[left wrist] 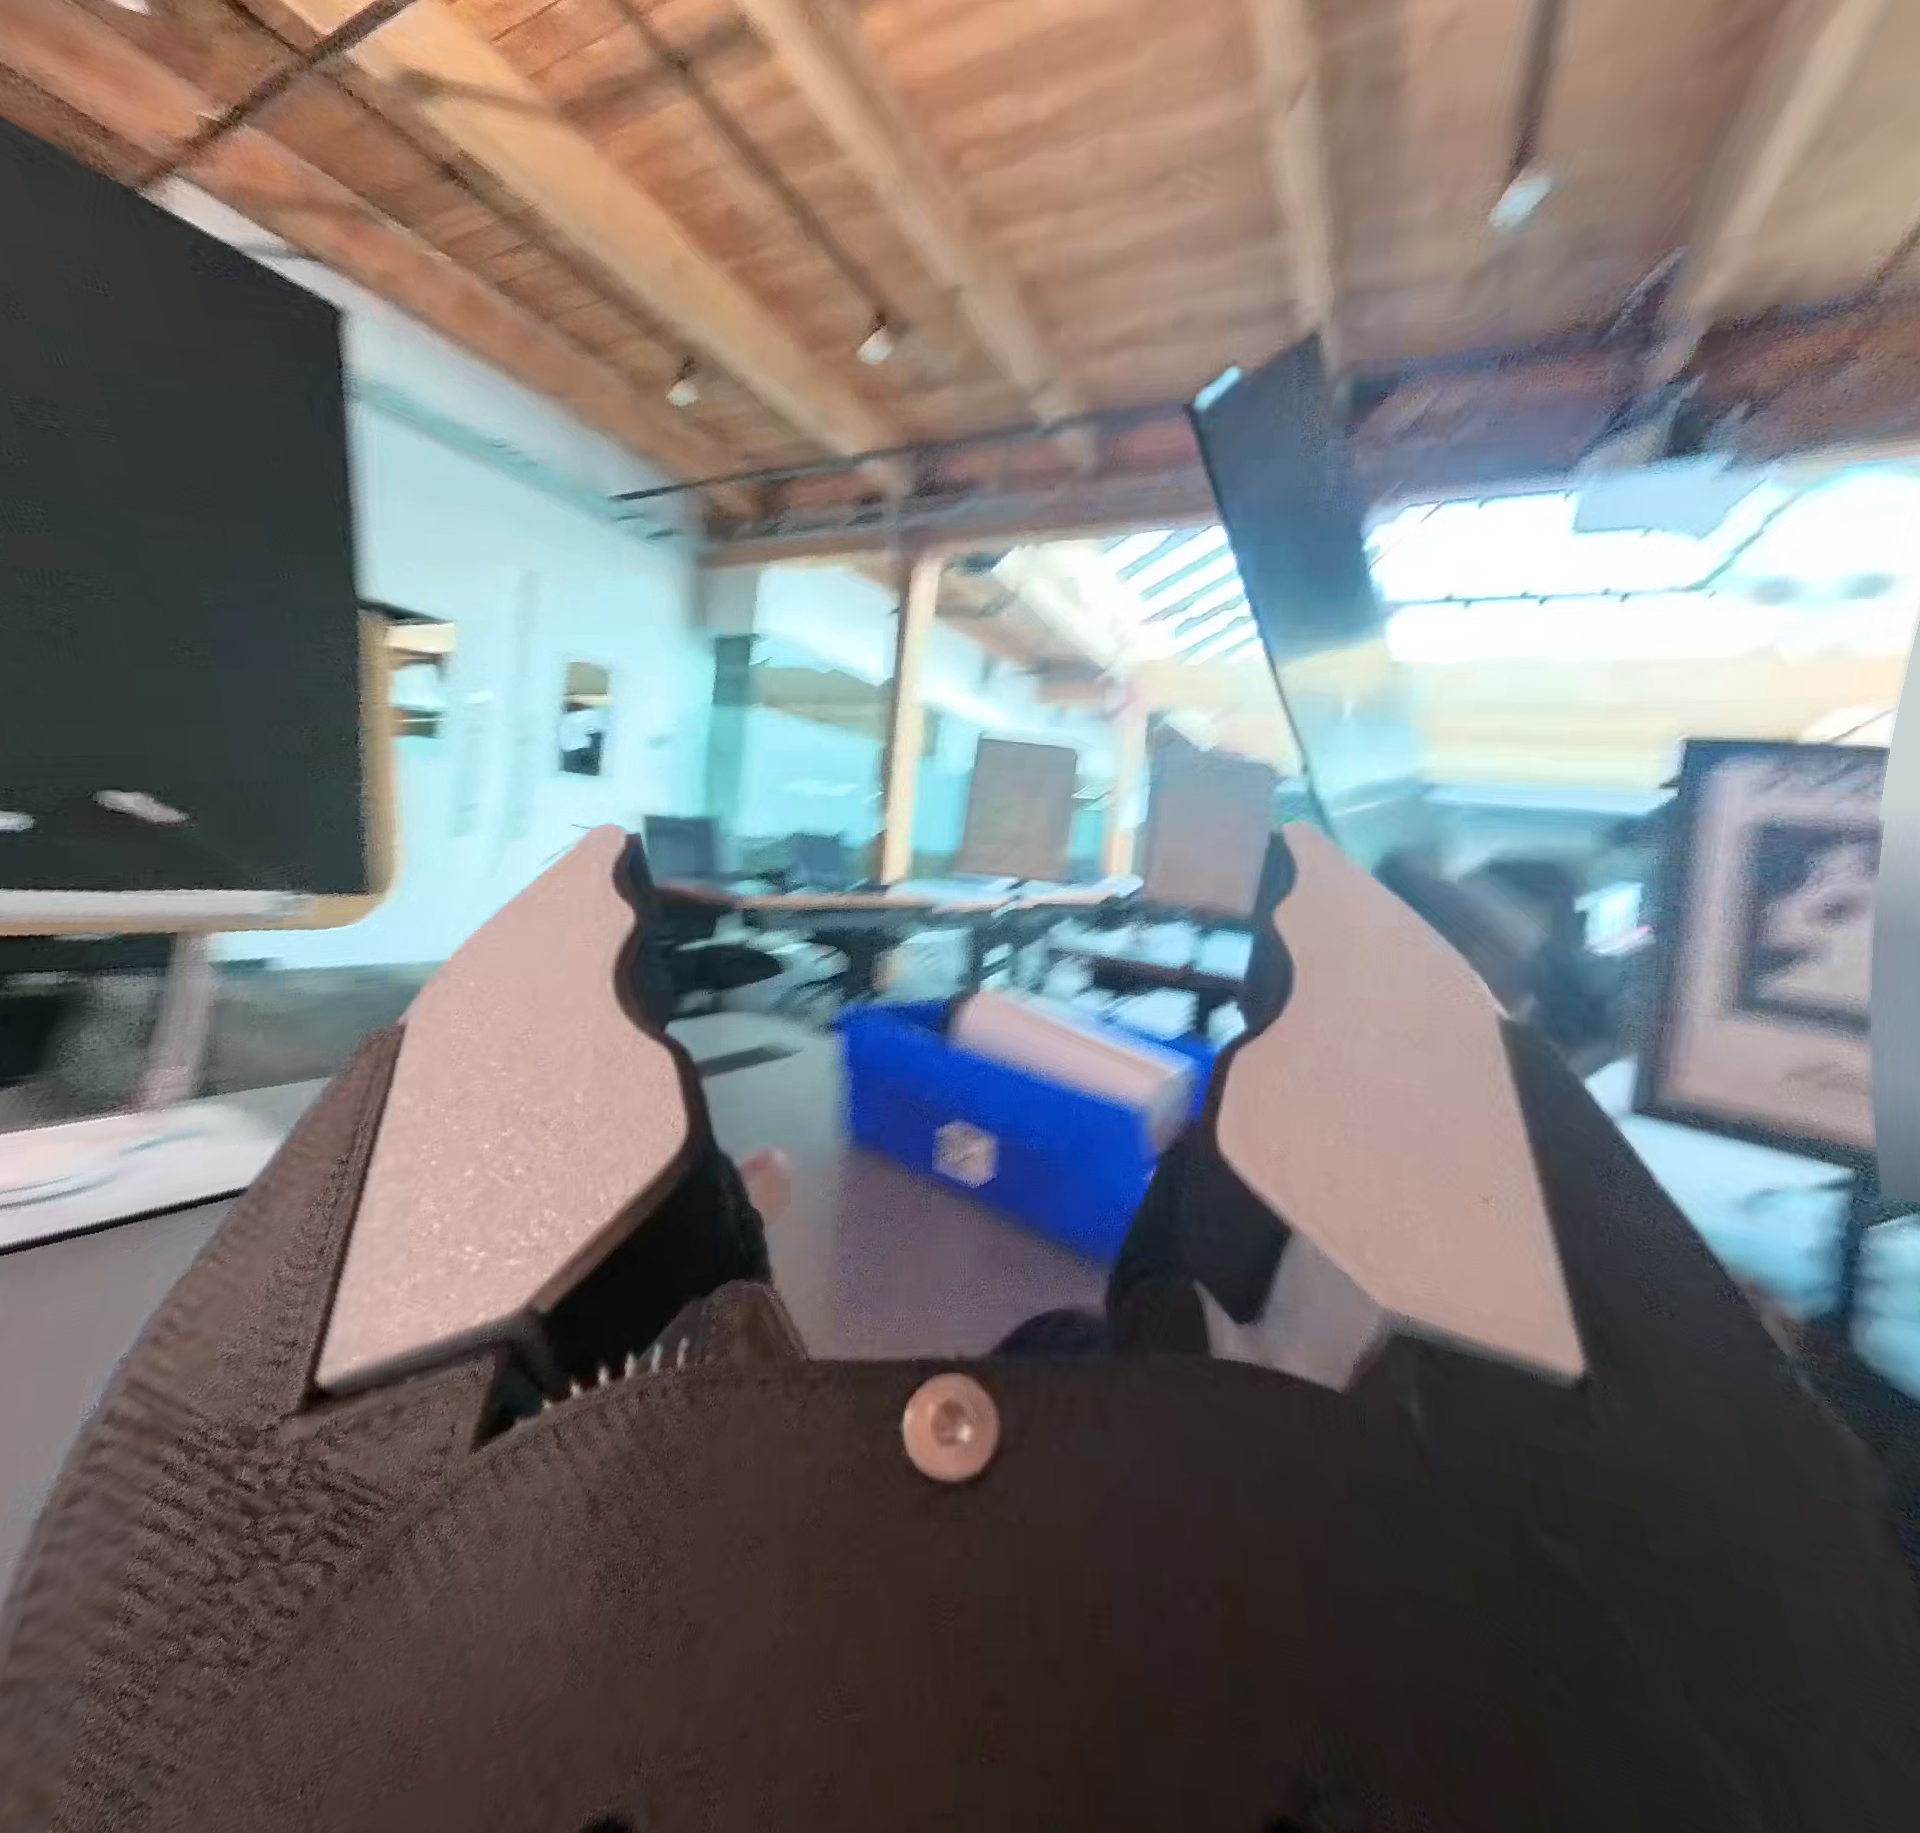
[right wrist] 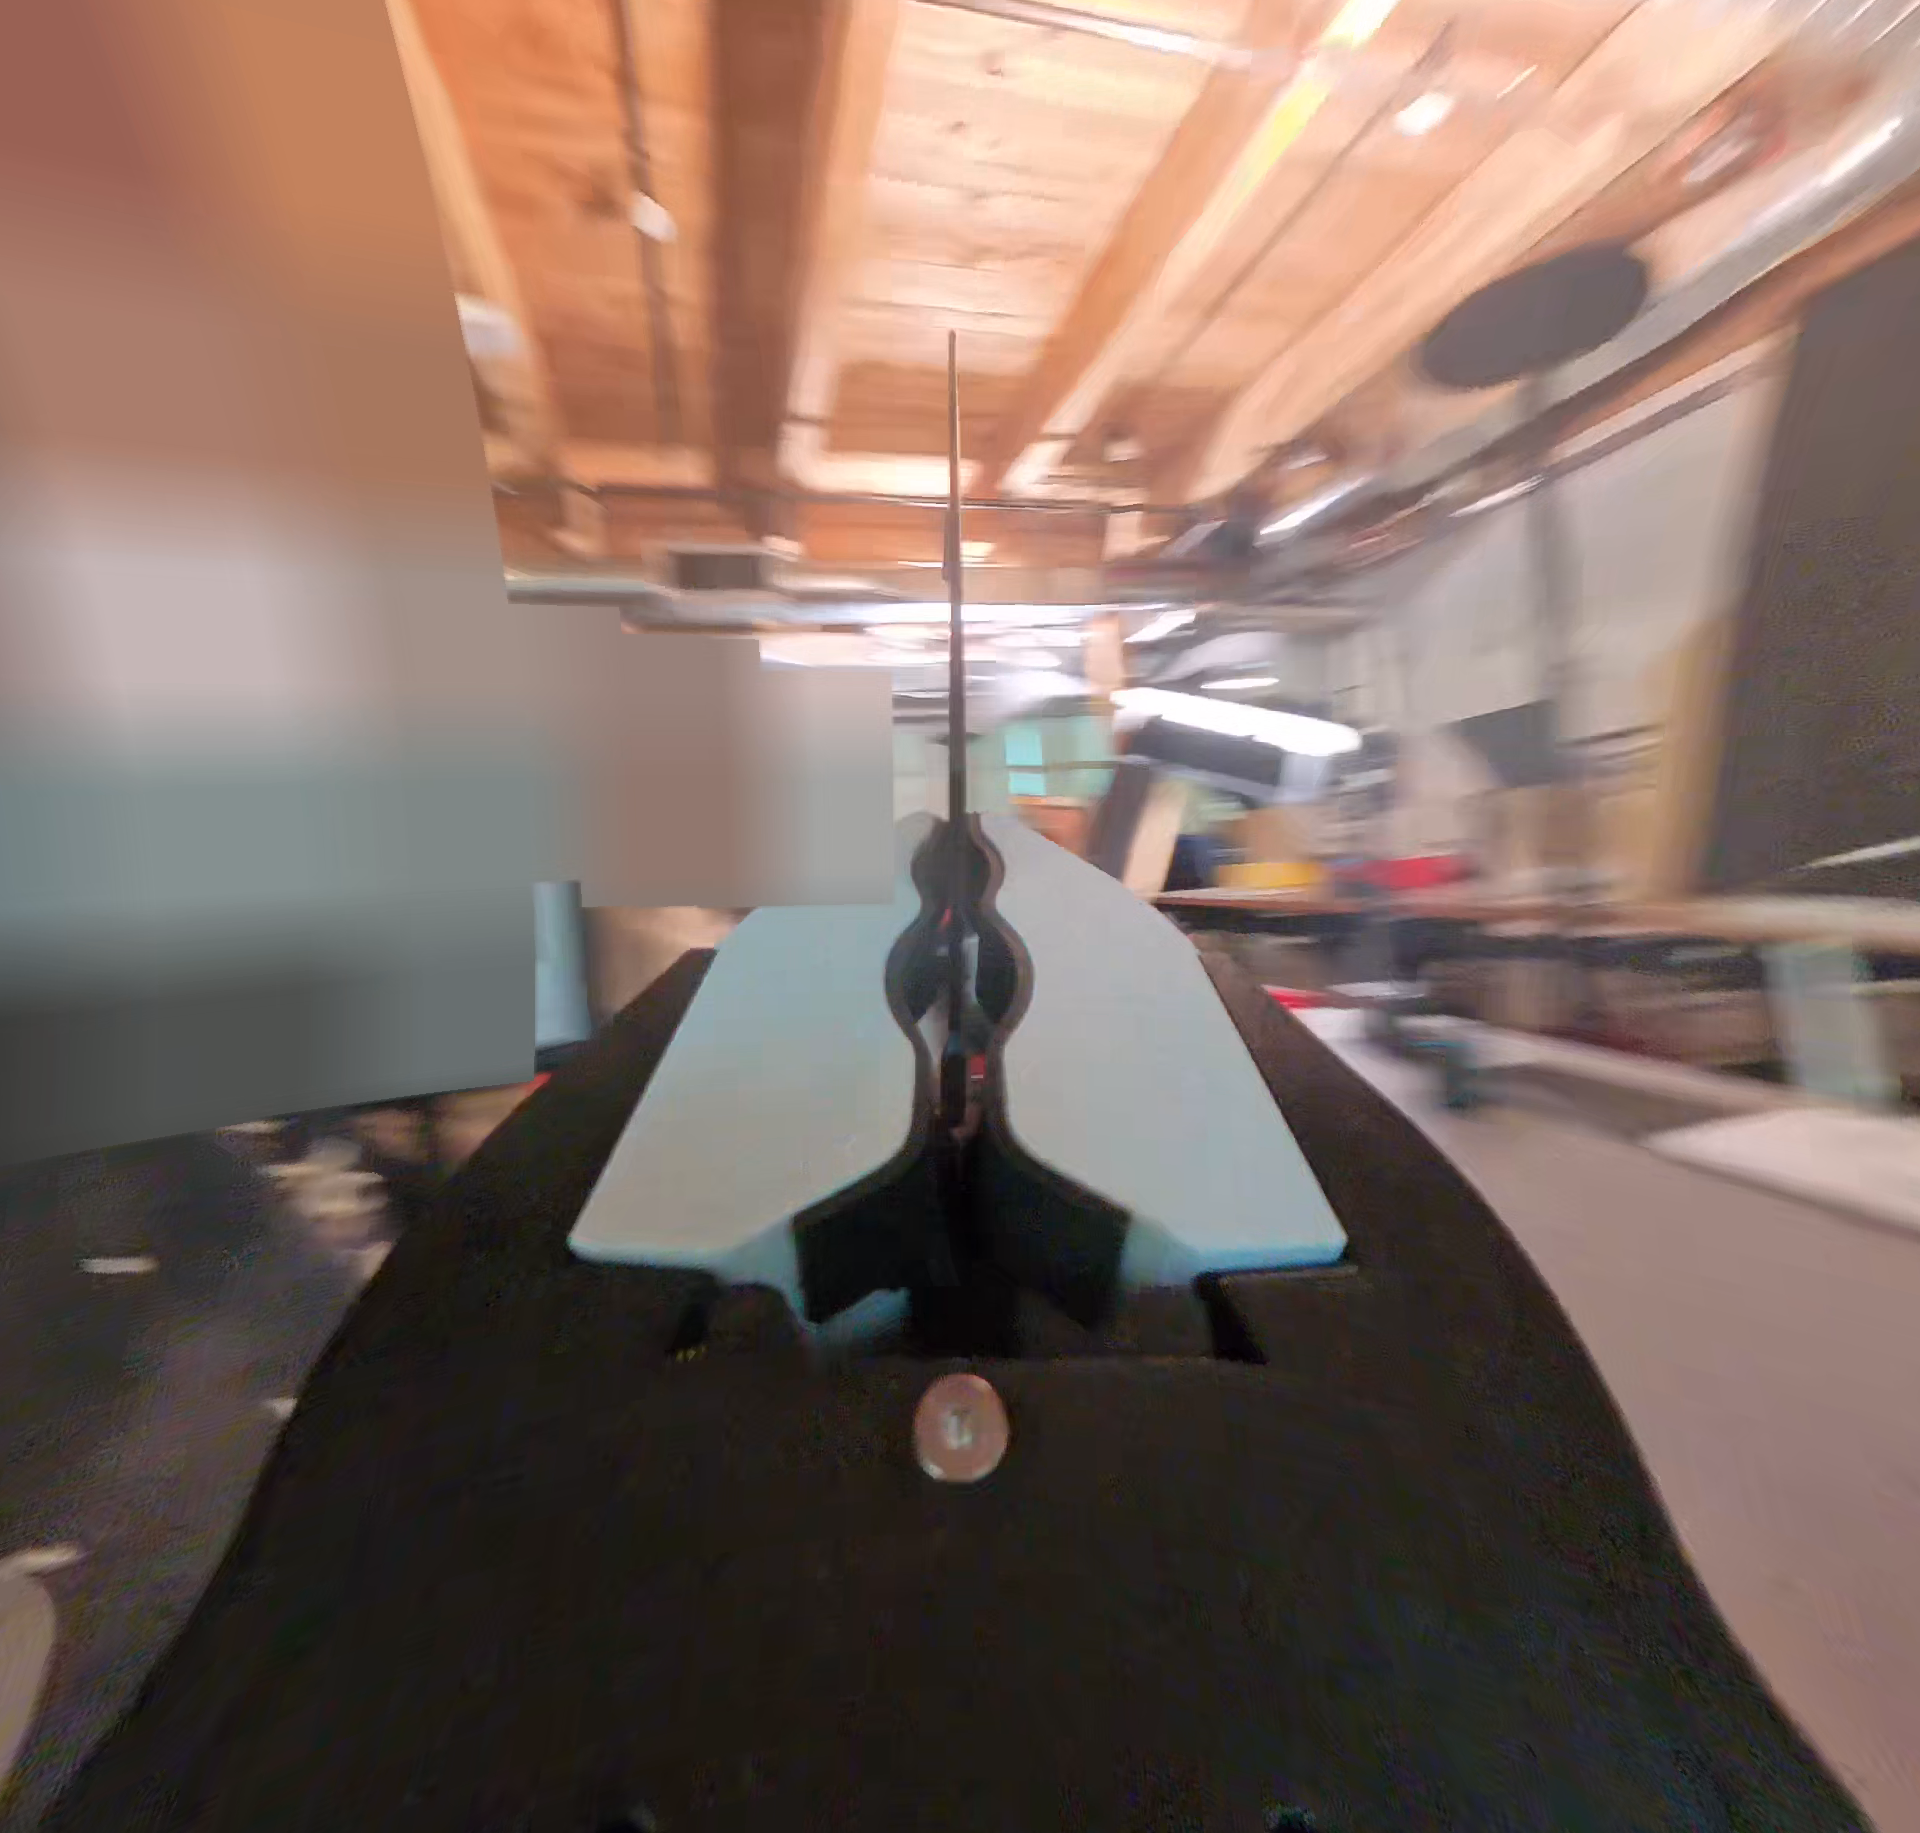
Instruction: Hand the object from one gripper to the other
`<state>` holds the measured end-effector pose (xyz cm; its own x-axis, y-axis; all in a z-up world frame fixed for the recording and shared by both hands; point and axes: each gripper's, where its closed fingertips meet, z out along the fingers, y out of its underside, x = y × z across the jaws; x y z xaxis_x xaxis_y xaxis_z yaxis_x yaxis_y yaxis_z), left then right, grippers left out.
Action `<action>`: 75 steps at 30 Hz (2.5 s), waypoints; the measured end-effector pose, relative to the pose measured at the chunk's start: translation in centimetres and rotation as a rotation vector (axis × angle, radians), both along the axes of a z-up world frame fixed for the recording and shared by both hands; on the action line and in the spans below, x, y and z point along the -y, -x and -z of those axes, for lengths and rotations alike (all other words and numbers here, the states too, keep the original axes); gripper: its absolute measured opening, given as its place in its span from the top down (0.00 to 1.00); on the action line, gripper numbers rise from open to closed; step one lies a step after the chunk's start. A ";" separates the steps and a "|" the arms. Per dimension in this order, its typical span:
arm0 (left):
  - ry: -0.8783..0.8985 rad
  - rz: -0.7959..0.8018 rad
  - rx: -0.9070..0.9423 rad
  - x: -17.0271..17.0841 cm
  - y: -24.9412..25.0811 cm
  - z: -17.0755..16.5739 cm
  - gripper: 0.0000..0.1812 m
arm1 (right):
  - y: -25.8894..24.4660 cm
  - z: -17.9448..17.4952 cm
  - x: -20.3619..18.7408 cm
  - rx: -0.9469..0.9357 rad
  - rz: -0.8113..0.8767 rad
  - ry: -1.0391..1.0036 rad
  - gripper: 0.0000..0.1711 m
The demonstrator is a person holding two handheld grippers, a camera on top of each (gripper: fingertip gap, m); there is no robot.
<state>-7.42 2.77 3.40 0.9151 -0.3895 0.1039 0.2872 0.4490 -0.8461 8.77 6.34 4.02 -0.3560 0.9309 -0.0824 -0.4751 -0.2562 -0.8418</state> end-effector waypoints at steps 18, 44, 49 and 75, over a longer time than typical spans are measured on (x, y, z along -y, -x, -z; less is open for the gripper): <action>0.224 -0.468 -0.597 -7.9 1.9 12.1 0.43 | -17.9 2.6 -24.5 0.440 1.523 -0.299 0.99; 0.276 -0.418 -0.527 -8.2 2.1 12.7 0.43 | -19.9 14.5 -31.2 1.036 1.461 -0.025 0.99; 0.283 -0.417 -0.531 -8.2 2.1 12.8 0.43 | -20.5 16.3 -30.8 1.213 1.427 -0.003 0.98; 0.301 -0.401 -0.532 -8.4 2.0 13.3 0.43 | -19.7 17.4 -29.4 1.307 1.266 0.055 0.83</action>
